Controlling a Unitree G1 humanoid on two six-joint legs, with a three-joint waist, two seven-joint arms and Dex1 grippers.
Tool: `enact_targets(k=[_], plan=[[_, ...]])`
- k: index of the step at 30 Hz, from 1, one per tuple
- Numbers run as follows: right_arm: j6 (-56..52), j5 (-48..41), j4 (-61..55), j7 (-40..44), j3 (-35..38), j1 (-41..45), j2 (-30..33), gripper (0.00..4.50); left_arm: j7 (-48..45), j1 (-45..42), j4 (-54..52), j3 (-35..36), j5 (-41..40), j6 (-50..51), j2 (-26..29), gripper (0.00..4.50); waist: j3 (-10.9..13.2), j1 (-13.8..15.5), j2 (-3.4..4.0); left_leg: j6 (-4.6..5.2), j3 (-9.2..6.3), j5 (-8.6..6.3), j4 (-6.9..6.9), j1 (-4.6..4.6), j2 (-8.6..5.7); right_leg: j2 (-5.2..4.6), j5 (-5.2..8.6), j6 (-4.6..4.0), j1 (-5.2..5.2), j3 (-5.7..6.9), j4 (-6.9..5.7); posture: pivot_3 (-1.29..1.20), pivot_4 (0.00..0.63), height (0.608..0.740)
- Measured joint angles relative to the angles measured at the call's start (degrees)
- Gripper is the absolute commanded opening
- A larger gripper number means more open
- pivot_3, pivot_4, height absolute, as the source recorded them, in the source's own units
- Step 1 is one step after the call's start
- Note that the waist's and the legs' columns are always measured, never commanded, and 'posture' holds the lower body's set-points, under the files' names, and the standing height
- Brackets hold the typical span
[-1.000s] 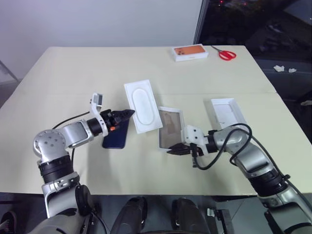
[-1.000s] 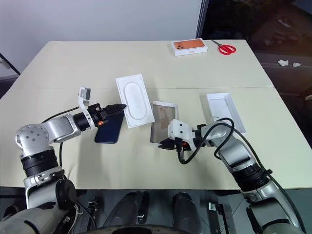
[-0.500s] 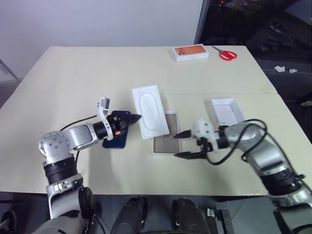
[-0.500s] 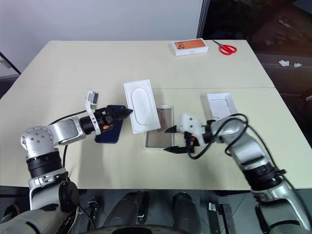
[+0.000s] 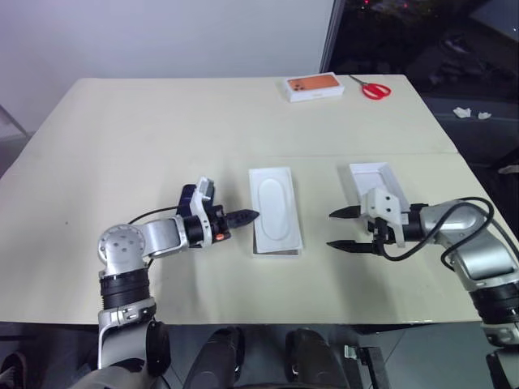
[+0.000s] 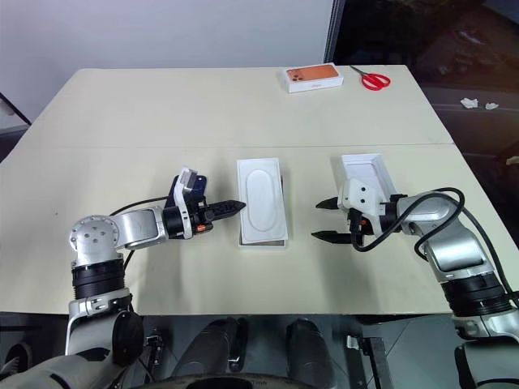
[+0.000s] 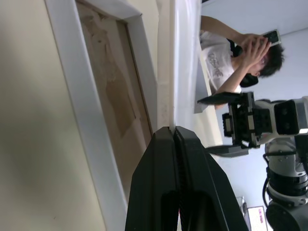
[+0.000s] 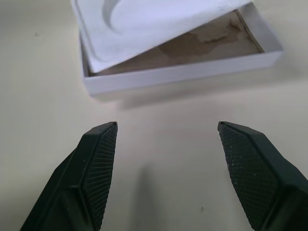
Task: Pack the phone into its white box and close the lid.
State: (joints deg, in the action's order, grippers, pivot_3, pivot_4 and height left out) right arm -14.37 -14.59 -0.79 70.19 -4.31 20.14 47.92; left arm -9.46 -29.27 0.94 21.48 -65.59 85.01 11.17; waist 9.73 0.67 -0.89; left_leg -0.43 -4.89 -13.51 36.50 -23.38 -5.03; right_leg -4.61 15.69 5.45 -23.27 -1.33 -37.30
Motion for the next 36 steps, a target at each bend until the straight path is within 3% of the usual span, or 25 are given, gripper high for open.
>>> enact_targets(k=[3,6,13,19,23,24,25,29,31,36], plan=[[0.75,0.47,0.03,-0.44,-0.03,0.03,-0.47,3.48,0.15,-0.05,0.12,0.07,0.01,0.1,0.64,0.0,0.0,0.03,0.0,0.0,0.0,0.0,0.0,0.0,-0.01,-0.01,0.0,0.0,0.0,0.0,0.0,0.0,0.15,0.74],[1.63,1.07,0.56,-0.75,-0.26,0.31,-1.11,3.54,0.3,-0.14,0.18,0.1,0.0,0.58,1.19,0.89,0.0,0.03,0.0,0.0,0.0,0.0,0.0,0.0,-0.01,-0.01,0.0,0.0,0.01,0.0,0.01,0.0,0.15,0.74],[2.83,2.23,1.72,-1.2,-1.23,1.56,-2.48,3.54,0.51,-0.22,0.55,0.06,-0.03,0.77,1.24,4.3,0.0,-0.03,0.0,-0.08,0.0,0.05,0.0,0.0,-0.01,0.0,0.0,0.0,0.0,0.01,0.0,0.0,0.15,0.74],[2.08,2.41,2.03,-2.69,-1.69,5.05,-5.99,3.54,-0.89,-0.84,-0.66,-0.34,-0.08,0.7,4.17,4.3,0.0,-0.17,0.0,-0.13,0.0,0.08,-0.02,0.0,0.0,0.01,0.0,0.0,-0.02,0.0,0.0,0.0,0.15,0.74],[-1.01,1.86,1.95,-6.89,-1.75,9.59,-11.55,3.54,-7.13,-0.48,-4.98,-2.67,1.81,-3.86,10.15,4.3,0.01,-0.46,-0.01,-0.3,-0.01,0.18,-0.15,0.01,0.01,0.02,0.0,-0.01,-0.09,-0.02,0.0,0.0,0.15,0.74],[-1.73,1.89,1.92,-8.1,-1.83,10.72,-13.06,3.0,-9.32,-0.08,-6.37,-3.03,2.79,-6.28,11.49,4.33,0.01,-0.45,0.0,-0.31,0.0,0.18,-0.19,0.01,0.01,0.01,0.0,-0.01,-0.1,-0.02,0.01,0.0,0.15,0.74],[-1.9,1.98,1.82,-9.0,-1.95,11.3,-13.91,2.78,-10.75,0.15,-6.91,-3.14,3.52,-8.17,12.18,4.33,0.0,-0.42,0.0,-0.31,0.0,0.18,-0.2,0.01,0.01,0.01,0.0,-0.02,-0.1,-0.03,0.03,0.0,0.15,0.74],[-0.88,5.08,2.41,-12.64,-4.77,12.75,-16.74,0.77,-17.31,3.78,-8.54,-5.39,9.17,-17.69,16.47,4.33,0.0,-0.38,0.0,-0.31,0.0,0.19,-0.27,0.0,-0.01,-0.02,0.0,-0.02,-0.1,-0.03,0.1,0.0,0.15,0.74],[1.05,9.96,6.02,-16.38,-8.17,14.87,-18.86,0.08,-21.36,7.86,-9.87,-7.39,14.07,-24.09,20.67,4.33,0.0,-0.99,0.0,-0.33,0.04,0.2,-0.3,0.02,-0.01,-0.02,-0.01,-0.03,-0.14,-0.08,0.08,0.0,0.15,0.74],[5.92,20.08,13.1,-22.28,-14.73,15.85,-20.21,0.08,-26.63,11.99,-9.95,-8.33,18.97,-30.88,24.23,4.33,0.02,-1.03,0.0,-0.36,-0.05,0.23,-0.35,-0.04,-0.01,-0.02,0.0,-0.05,-0.2,-0.01,0.09,0.0,0.15,0.74]])
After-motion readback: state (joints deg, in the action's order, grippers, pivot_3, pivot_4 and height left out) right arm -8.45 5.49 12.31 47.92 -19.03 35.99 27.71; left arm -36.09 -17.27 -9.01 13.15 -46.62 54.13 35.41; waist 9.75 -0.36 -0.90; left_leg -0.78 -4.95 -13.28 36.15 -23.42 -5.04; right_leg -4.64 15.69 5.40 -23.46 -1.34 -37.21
